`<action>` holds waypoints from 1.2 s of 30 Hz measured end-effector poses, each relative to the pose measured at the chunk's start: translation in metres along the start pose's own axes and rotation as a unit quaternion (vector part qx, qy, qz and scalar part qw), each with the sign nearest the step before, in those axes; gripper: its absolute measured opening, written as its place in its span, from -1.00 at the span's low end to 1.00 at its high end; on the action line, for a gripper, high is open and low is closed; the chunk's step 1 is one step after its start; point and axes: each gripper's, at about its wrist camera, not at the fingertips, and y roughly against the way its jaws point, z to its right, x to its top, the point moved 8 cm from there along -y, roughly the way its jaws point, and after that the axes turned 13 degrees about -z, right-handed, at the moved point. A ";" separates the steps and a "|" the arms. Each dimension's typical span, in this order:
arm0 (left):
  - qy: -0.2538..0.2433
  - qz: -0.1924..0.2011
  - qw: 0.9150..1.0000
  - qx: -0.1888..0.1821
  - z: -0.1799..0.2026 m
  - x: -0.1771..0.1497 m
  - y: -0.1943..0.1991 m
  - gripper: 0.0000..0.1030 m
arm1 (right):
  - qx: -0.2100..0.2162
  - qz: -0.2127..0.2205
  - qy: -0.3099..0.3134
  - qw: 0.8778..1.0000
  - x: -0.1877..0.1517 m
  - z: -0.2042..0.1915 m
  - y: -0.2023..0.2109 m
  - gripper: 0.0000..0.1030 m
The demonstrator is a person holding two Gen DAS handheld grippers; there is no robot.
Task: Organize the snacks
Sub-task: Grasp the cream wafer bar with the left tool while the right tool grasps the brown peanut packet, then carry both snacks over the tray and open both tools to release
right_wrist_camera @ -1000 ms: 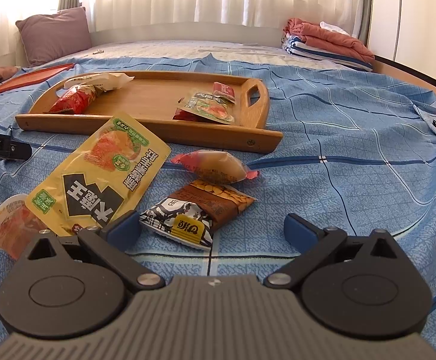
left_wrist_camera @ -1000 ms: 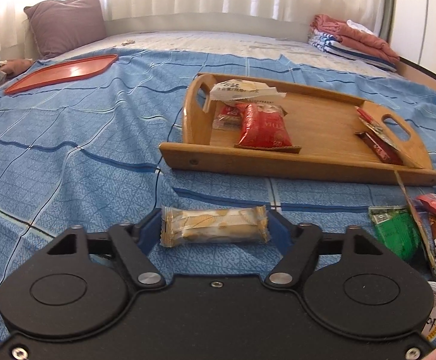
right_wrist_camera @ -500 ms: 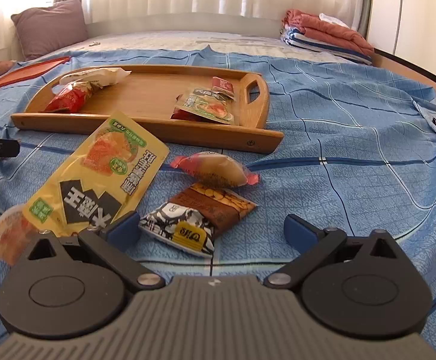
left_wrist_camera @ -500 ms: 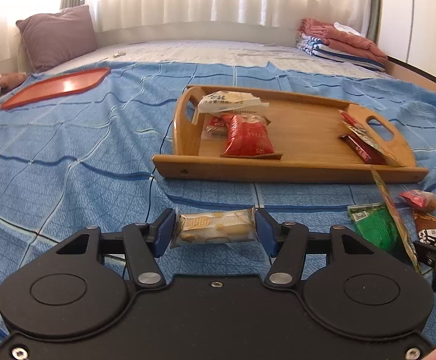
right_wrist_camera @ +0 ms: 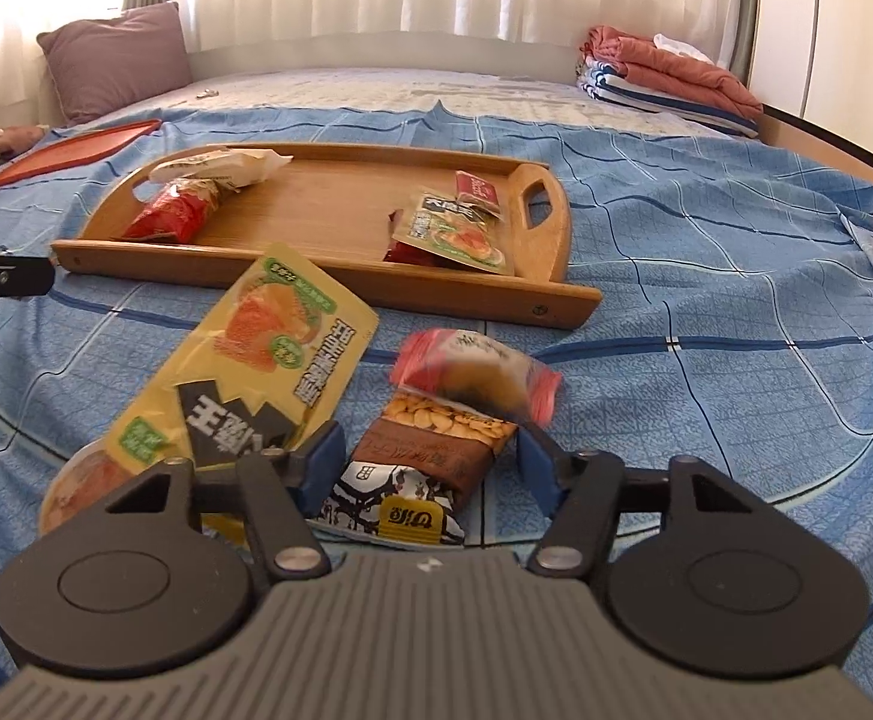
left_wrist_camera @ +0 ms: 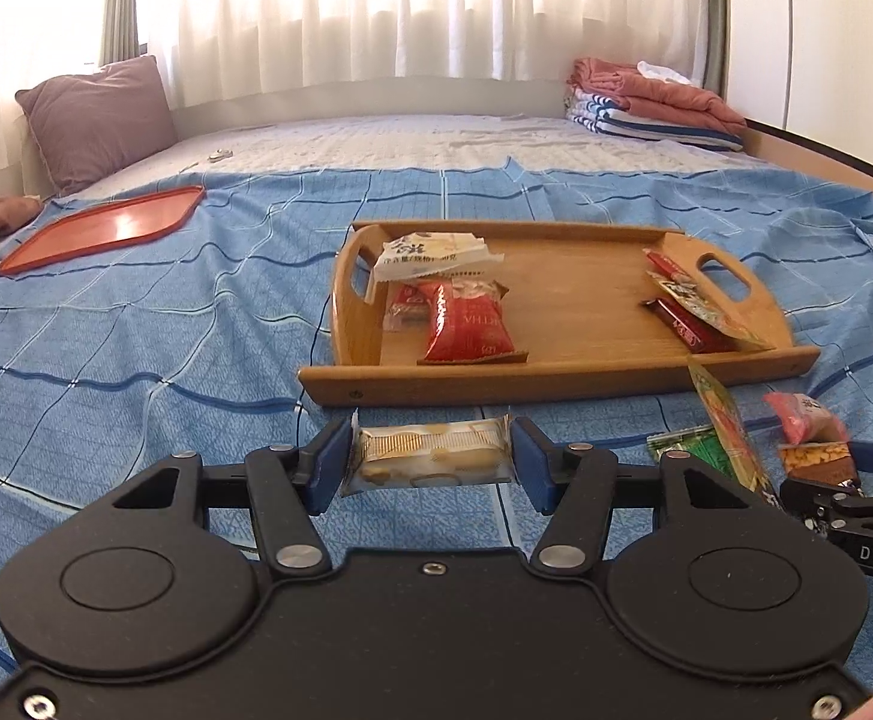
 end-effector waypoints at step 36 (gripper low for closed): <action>0.006 0.016 0.998 -0.058 0.005 0.098 -0.015 0.07 | 0.092 0.037 -0.085 0.991 0.131 0.025 0.023 -0.07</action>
